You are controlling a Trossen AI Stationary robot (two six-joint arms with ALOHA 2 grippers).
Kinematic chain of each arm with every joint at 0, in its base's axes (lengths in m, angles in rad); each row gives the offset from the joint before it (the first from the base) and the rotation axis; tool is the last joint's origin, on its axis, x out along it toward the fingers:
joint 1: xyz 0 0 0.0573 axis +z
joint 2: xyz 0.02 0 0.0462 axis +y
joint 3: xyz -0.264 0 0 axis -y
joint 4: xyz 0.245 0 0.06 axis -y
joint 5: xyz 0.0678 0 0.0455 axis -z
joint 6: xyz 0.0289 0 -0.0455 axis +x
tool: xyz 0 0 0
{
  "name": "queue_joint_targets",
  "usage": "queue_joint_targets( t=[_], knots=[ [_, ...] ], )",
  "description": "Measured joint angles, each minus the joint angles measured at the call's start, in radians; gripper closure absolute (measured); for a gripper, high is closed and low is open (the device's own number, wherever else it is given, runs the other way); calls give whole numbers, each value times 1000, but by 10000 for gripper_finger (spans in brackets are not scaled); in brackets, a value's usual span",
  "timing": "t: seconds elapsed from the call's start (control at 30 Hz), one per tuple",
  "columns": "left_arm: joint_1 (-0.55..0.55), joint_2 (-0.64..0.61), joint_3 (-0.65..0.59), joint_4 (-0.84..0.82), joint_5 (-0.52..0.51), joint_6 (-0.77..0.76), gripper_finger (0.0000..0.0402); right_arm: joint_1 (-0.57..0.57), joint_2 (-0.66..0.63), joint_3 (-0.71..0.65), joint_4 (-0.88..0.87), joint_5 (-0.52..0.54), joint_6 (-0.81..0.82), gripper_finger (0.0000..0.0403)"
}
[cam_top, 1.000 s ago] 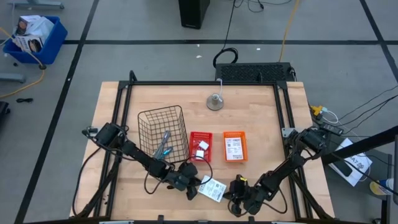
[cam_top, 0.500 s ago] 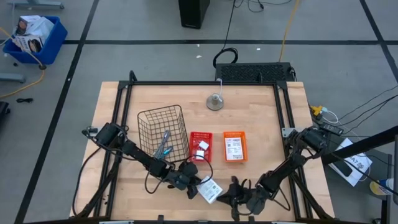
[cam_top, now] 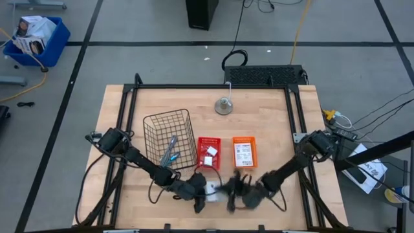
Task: Pick and place items into bin
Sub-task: Put the card reader box into the orange basket
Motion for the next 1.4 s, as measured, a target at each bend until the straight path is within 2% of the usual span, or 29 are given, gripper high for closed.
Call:
queue_joint_targets(
  t=[0.1, 0.3, 0.5, 0.67, 0.77, 1.0, 1.1, 1.2, 1.4],
  knots=[
    [-6, 4, -5, 62, 38, 42, 371, -22, 10, -12, -51, -26, 10, 403],
    [-18, -2, 0, 92, -2, 87, 371, -22, 8, -8, -84, -59, 42, 403],
    [-16, -2, -1, 64, -6, 89, 371, 10, 1, -5, 9, -76, 7, 403],
    [-21, -2, -2, 69, -6, 107, 371, 40, -45, -4, 0, -17, -18, 403],
    [-22, -2, -2, 75, -14, 117, 371, 58, -79, -4, -140, 66, -1, 403],
    [-22, -2, -3, 75, -15, 121, 371, 68, -157, -5, -570, 213, 302, 403],
    [-22, -2, -3, 75, -16, 122, 371, 53, -164, -5, -709, 193, 420, 403],
    [-21, -2, -3, 75, -16, 122, 371, 25, -156, -5, -843, 81, 564, 403],
    [-21, -2, -4, 75, -17, 122, 371, 17, -126, -4, -860, 52, 613, 403]
  ],
)
